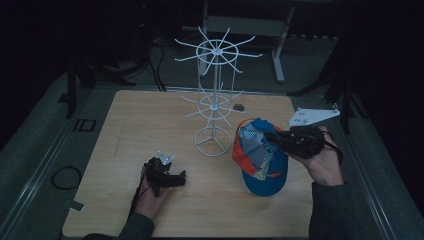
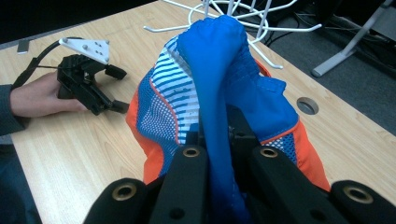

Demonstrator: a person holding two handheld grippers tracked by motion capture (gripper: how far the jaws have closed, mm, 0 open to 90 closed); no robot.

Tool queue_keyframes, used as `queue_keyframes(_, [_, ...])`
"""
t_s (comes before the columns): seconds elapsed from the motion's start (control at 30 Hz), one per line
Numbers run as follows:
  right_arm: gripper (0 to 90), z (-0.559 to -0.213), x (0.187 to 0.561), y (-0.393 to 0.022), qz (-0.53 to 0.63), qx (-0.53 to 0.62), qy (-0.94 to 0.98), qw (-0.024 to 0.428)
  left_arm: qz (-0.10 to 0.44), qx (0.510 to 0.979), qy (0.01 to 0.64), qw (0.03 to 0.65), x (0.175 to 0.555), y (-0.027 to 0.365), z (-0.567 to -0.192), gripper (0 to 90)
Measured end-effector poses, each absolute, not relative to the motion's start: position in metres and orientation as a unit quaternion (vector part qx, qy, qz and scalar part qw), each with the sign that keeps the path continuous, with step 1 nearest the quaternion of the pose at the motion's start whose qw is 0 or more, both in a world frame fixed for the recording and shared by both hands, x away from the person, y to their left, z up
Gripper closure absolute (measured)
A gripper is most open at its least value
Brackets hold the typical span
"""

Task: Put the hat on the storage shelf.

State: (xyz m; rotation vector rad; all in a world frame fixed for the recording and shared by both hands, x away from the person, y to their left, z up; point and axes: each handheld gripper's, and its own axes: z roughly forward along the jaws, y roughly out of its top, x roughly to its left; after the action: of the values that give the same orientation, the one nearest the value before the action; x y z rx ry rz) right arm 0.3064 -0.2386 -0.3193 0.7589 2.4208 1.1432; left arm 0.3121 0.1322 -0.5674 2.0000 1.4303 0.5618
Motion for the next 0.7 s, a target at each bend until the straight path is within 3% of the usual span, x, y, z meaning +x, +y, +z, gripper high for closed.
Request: queue_keyframes(0.7, [87.6, -0.3127, 0.3098, -0.2448, 0.424, 0.269, 0.845, 0.181, 0.212, 0.755, 0.540, 0.305, 0.3121, 0.1322, -0.5674, 2.4])
